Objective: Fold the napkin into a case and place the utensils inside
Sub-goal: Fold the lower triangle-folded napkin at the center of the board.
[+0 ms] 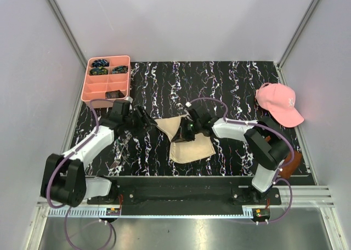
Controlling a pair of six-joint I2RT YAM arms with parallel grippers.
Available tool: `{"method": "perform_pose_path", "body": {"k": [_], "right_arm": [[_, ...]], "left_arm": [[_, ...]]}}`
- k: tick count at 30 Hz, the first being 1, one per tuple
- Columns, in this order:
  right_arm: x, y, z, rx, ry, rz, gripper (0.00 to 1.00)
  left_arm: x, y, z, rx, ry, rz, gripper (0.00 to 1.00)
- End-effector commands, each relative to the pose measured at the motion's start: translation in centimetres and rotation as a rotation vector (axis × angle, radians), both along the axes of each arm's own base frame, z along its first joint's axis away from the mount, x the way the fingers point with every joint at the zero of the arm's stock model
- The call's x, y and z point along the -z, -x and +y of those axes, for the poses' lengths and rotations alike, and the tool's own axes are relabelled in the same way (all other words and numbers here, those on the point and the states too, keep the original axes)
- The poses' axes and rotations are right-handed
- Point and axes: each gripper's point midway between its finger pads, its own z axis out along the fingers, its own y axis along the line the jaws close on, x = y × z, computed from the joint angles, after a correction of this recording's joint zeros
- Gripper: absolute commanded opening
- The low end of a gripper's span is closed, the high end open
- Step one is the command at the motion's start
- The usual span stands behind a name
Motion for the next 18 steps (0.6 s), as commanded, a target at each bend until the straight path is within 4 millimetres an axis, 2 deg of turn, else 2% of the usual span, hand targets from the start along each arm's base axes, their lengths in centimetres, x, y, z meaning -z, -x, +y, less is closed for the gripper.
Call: {"method": "perform_pose_path", "body": {"k": [1,7,14,18], "right_arm": [[-3.1,-0.5,0.2,-0.022,-0.189,-0.029,0.0],[-2.3,-0.9,-1.6,-0.001,-0.209,-0.015,0.0],[-1.5,-1.0,-2.7,-0.003,-0.217,-0.006,0.0],[-1.1,-1.0,-3.2,-0.004,-0.214,-0.005,0.0]], "left_arm": [[-1.9,-2.9,-3.0,0.023,0.114,-0.058,0.73],[0.1,-4.2,-3.7,-0.034,0.119,0.028,0.76],[0.0,-6.5,-6.0,-0.015,0.126,0.019,0.76],[0.7,-7.6,-6.8,-0.019,0.114,0.035,0.71]]}}
